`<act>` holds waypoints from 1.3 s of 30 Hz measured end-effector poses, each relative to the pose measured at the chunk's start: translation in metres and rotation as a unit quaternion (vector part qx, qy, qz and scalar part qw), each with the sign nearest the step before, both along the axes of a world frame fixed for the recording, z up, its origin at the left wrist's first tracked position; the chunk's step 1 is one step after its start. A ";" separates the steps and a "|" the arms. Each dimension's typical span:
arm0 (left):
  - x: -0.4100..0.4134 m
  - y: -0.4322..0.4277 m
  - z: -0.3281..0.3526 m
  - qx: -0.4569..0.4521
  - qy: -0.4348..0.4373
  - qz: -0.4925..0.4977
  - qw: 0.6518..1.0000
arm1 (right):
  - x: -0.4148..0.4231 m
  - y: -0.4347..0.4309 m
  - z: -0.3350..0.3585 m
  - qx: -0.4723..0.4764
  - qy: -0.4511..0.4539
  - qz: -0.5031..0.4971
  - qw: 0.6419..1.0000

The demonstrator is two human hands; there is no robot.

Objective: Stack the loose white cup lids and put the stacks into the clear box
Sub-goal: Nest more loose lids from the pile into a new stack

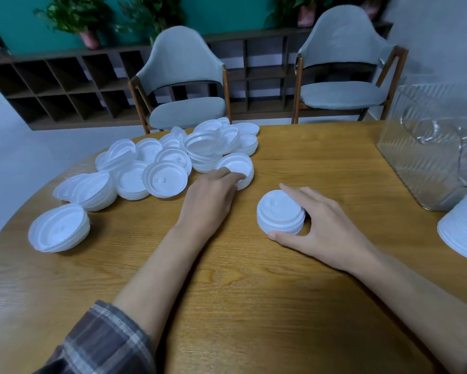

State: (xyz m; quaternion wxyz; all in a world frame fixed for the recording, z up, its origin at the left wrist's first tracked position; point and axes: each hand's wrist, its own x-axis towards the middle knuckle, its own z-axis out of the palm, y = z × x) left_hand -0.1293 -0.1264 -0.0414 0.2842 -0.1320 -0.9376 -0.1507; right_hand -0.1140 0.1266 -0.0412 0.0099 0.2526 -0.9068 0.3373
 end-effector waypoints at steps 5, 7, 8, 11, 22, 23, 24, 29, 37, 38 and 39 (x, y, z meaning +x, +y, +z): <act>0.016 0.002 0.010 0.094 0.003 0.011 0.996 | 0.000 0.000 -0.001 -0.001 0.006 0.002 1.000; 0.023 0.006 0.017 0.192 -0.004 0.011 0.981 | 0.000 -0.001 -0.001 -0.002 0.004 0.005 1.000; 0.027 0.010 0.022 0.259 -0.016 0.009 0.966 | 0.000 -0.001 -0.001 -0.004 0.005 0.004 1.000; 0.038 0.023 0.036 0.418 -0.076 -0.019 0.905 | 0.000 -0.002 0.000 -0.016 0.008 0.000 1.000; 0.031 0.018 0.027 0.433 -0.243 -0.088 0.864 | 0.002 0.000 0.005 -0.047 0.001 0.019 0.999; 0.031 0.019 0.025 0.414 -0.233 -0.086 0.876 | 0.002 0.001 0.005 -0.044 0.003 0.024 0.999; 0.032 0.021 0.023 0.398 -0.222 -0.086 0.886 | 0.002 0.001 0.004 -0.039 0.005 0.028 0.999; 0.037 0.036 0.015 0.337 -0.206 -0.097 0.914 | 0.002 0.000 0.001 -0.036 0.008 0.026 0.999; 0.046 0.041 0.022 0.233 -0.168 -0.099 0.953 | 0.002 0.000 0.003 -0.048 -0.003 0.026 0.999; 0.046 0.039 0.024 0.232 -0.172 -0.111 0.951 | 0.002 0.001 0.004 -0.046 -0.004 0.030 0.998; 0.046 0.036 0.026 0.234 -0.182 -0.129 0.946 | 0.002 0.001 0.004 -0.044 -0.006 0.032 0.998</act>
